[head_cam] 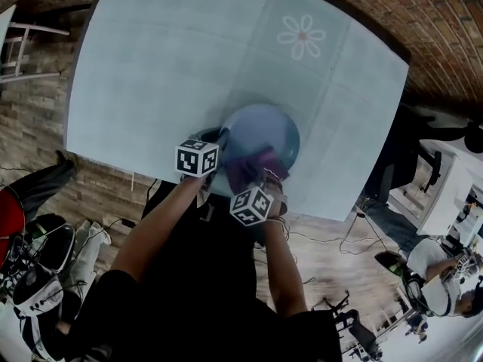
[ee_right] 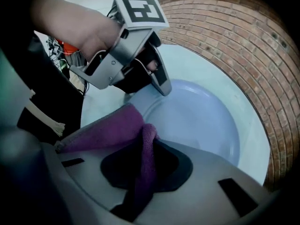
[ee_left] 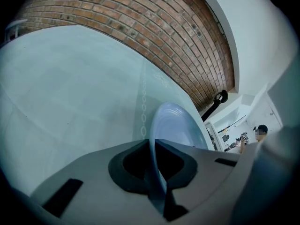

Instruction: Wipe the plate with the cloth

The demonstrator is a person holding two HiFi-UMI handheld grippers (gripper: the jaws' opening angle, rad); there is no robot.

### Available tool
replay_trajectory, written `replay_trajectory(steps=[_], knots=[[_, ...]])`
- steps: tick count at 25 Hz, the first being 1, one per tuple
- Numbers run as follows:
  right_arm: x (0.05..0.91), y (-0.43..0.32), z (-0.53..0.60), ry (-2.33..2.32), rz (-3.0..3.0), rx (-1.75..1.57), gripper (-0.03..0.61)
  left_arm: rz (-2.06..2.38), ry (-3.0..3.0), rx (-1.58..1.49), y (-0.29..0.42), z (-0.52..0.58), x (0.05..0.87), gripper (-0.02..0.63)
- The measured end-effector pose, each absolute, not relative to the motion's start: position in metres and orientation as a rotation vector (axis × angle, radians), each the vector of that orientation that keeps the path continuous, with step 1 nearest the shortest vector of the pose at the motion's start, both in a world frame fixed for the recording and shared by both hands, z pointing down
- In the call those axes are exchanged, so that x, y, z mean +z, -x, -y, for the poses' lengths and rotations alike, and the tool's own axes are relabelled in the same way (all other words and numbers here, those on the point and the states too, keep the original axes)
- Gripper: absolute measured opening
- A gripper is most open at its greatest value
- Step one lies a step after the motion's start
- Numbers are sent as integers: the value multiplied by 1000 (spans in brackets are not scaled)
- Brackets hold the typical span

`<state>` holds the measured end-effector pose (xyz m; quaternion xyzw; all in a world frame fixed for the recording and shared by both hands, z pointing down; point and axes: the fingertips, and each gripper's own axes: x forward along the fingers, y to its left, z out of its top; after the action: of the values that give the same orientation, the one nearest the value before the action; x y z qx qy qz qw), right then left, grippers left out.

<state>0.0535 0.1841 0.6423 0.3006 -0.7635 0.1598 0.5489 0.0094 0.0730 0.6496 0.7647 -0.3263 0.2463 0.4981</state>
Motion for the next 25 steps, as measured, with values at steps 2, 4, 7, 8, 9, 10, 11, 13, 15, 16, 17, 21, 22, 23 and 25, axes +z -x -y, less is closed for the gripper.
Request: replay_trajectory(steps=[2,4,7,8,9,10,11,13,15,16,17,21,22,23,25], knots=[[642,-39,-184,-679,1835,367,57,788,-1849,594,-9,-74,649,51],[638,-30,-180,-686,1874,366,57,785,-1840,586,-7,-75,648,51],[614,-34,-164,-840,1965,426,57,771,-1824,577,-9,-77,647,51],[603,-38,-157,-910,1991,445,57,765,-1825,580,-10,-77,647,52],[592,-42,-150,-980,2014,462,57,761,-1831,588,-10,-77,648,52],[579,-46,-143,-1050,2034,475,57,757,-1842,598,-10,-76,647,52],[566,-51,-136,-1120,2052,483,57,752,-1856,604,-10,-76,646,52],[537,-64,-123,-1258,2078,484,57,754,-1881,594,-10,-73,641,54],[505,-79,-112,-1386,2102,472,58,773,-1896,573,-6,-68,633,55],[489,-86,-108,-1448,2115,460,57,777,-1903,563,-3,-64,627,67],[472,-93,-104,-1505,2128,443,57,778,-1911,553,0,-61,620,98],[411,-110,-96,-1670,2188,347,58,798,-1997,487,10,-44,579,115],[398,-112,-96,-1700,2208,319,58,805,-2036,466,12,-40,564,113],[386,-113,-96,-1733,2229,290,57,809,-2081,444,13,-37,549,102],[366,-113,-98,-1782,2252,248,58,806,-2184,397,15,-33,515,81]])
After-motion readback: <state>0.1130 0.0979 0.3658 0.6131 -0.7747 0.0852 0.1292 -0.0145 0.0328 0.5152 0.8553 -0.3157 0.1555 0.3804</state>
